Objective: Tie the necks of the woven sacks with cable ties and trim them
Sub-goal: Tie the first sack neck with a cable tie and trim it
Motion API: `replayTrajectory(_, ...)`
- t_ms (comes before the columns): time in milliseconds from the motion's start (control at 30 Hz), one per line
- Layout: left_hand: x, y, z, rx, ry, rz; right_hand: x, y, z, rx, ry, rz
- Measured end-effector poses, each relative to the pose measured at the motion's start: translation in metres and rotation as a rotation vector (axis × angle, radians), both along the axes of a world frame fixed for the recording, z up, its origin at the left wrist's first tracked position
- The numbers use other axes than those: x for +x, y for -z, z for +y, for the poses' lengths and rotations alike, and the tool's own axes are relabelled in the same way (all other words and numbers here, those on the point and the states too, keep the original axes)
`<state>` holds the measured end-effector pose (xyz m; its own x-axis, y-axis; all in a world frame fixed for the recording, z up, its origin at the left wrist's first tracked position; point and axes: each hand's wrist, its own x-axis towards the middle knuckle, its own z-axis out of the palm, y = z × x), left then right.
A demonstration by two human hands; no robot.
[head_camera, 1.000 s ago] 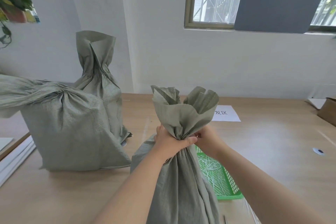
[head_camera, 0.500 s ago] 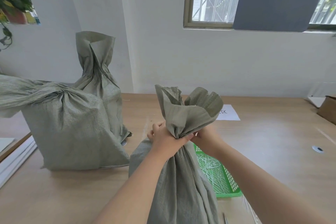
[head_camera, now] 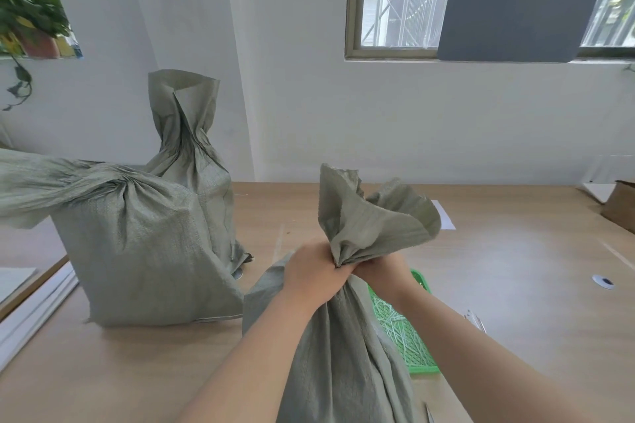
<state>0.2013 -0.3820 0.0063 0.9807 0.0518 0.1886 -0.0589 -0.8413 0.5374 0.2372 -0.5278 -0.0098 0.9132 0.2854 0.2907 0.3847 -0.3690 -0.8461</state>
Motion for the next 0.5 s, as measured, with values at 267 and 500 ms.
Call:
replayTrajectory(267, 0.005, -0.018, 0.004, 0.310, 0.016, 0.065, -0.014, 0.006, -0.008, 0.046, 0.111, 0.242)
replayTrajectory(500, 0.009, -0.014, 0.006, 0.135, 0.069, 0.114, -0.027, 0.007, -0.016, 0.056, 0.073, 0.210)
